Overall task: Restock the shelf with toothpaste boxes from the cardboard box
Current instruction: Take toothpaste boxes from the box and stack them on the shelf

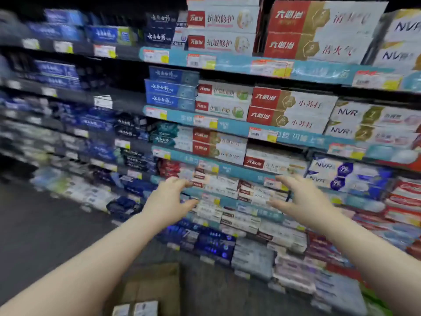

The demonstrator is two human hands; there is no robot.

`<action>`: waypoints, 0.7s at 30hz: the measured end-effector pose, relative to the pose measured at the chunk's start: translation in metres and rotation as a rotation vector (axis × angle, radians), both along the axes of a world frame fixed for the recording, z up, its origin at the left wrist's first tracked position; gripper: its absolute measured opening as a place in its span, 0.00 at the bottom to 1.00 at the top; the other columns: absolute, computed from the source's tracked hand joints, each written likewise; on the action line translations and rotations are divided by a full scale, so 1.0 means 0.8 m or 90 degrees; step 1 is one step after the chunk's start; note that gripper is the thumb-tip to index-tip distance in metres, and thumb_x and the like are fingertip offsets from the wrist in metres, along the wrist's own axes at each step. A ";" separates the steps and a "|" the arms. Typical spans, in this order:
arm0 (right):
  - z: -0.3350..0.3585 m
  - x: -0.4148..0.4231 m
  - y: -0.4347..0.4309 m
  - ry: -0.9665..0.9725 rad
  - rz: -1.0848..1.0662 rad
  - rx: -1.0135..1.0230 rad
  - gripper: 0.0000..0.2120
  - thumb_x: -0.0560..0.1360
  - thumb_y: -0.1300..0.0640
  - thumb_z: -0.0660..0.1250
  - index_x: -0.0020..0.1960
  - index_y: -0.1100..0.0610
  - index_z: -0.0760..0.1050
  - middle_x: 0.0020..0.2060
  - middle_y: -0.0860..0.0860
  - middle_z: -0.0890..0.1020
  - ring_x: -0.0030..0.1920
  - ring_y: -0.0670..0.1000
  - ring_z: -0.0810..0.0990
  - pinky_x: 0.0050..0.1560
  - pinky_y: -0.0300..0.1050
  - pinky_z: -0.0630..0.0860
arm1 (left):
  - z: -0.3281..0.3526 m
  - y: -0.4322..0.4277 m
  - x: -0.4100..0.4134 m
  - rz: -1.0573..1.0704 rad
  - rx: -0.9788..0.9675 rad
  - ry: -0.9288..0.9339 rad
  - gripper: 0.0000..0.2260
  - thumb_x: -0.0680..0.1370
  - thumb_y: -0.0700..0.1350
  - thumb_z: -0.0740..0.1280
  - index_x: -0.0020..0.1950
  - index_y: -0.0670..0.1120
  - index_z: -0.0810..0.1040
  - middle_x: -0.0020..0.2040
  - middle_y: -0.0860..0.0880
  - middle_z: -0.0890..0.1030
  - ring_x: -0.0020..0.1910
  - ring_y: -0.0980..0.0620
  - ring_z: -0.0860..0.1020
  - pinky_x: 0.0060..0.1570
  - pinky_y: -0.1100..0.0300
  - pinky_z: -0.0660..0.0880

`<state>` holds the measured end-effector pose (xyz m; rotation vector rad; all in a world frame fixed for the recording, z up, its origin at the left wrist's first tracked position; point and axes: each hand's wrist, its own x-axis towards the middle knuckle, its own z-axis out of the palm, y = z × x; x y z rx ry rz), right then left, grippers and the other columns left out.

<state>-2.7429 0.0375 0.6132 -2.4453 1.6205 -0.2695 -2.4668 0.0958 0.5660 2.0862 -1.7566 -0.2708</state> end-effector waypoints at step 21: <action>-0.157 0.311 0.093 0.068 0.123 0.241 0.34 0.70 0.39 0.65 0.72 0.48 0.60 0.69 0.49 0.69 0.68 0.50 0.68 0.66 0.47 0.68 | -0.159 0.233 0.300 0.195 0.196 0.120 0.22 0.72 0.54 0.68 0.64 0.48 0.72 0.62 0.48 0.75 0.62 0.49 0.73 0.60 0.56 0.71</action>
